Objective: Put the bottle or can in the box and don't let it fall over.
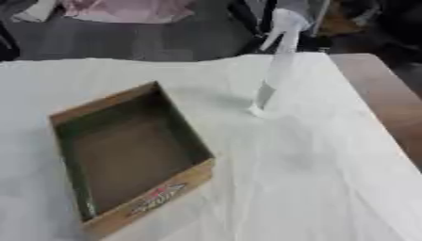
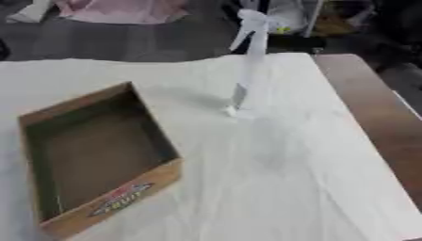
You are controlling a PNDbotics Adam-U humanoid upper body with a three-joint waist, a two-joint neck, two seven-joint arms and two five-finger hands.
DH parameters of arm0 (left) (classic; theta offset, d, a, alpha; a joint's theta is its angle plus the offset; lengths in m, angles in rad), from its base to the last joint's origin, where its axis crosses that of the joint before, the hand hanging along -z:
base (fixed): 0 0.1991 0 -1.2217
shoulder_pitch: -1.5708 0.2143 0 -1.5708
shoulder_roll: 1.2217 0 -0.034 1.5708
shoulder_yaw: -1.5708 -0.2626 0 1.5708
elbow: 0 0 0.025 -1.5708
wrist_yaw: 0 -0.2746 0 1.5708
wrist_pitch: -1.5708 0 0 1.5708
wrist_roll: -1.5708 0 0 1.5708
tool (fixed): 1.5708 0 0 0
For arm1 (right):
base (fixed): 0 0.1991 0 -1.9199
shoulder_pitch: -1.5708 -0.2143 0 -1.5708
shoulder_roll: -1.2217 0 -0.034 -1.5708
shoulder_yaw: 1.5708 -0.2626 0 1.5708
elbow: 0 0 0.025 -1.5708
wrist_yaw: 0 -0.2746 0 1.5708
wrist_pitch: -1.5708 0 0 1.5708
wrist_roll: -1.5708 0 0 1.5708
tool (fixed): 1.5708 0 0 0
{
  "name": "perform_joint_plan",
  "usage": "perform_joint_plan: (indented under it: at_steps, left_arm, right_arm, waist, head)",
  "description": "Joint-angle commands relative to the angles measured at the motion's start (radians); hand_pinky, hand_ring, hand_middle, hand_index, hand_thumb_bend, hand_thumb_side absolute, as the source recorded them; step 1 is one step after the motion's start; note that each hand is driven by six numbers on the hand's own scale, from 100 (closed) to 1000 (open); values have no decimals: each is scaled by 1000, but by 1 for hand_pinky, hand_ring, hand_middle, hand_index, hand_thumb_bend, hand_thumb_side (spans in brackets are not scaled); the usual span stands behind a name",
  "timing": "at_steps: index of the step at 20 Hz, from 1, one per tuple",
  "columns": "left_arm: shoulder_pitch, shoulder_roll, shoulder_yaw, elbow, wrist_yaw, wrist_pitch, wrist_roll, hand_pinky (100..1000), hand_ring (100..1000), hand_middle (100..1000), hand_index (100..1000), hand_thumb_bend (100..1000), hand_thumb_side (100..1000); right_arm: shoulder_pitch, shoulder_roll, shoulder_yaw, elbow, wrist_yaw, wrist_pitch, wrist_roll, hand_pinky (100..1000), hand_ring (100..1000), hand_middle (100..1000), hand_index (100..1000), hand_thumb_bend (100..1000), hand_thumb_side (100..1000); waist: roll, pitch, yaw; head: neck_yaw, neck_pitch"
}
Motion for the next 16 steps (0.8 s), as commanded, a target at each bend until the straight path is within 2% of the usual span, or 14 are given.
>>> perform_joint_plan:
  at_steps: [1,16]
  left_arm:
    - [-13,31,0,-21,5,-2,-6,647,488,669,819,104,761]
    - [-28,35,-2,-21,3,-8,-11,647,486,669,820,102,762]
  right_arm:
    - [-34,-22,0,21,5,-25,24,879,963,986,862,325,367]
    - [-175,38,49,89,16,-17,23,886,978,1000,870,321,363]
  waist:
    - [-3,-8,7]
    - [-18,13,71]
  head:
    - [-19,-20]
    - [-89,-60]
